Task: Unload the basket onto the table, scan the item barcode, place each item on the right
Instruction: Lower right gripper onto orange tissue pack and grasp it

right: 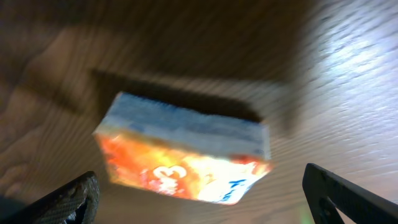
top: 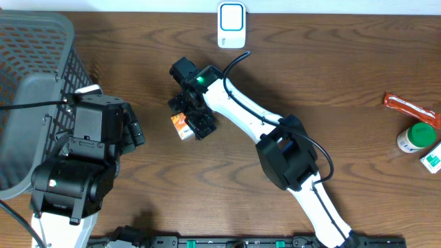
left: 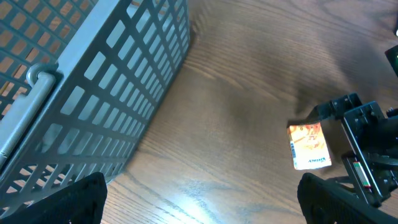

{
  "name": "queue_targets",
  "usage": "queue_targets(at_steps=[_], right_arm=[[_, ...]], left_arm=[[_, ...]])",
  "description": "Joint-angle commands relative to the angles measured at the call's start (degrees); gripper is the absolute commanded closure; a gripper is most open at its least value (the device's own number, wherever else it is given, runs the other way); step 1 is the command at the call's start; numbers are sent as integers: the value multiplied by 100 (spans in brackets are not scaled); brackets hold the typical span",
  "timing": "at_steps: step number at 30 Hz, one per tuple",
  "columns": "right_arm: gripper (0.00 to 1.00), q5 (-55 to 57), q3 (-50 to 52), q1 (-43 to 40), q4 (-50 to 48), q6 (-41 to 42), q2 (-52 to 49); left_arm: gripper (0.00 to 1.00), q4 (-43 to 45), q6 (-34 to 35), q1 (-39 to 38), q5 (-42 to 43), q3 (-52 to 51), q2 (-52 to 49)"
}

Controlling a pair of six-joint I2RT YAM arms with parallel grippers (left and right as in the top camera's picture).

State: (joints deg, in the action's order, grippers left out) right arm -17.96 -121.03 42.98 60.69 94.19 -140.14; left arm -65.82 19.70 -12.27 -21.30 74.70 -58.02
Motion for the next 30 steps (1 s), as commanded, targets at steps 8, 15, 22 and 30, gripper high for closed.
queue_targets(at_steps=[8, 15, 22, 30], right_arm=[[1, 330, -90, -7, -68, 332, -72], [1, 52, -90, -7, -308, 396, -428], [6, -72, -90, 50, -190, 391, -625], [37, -33, -90, 57, -52, 120, -625]], left_arm=[[2, -15, 55, -4, -22, 52, -2], [2, -15, 55, -4, -22, 52, -2], [2, -15, 55, -4, -22, 52, -2], [2, -15, 55, -4, -22, 52, -2]])
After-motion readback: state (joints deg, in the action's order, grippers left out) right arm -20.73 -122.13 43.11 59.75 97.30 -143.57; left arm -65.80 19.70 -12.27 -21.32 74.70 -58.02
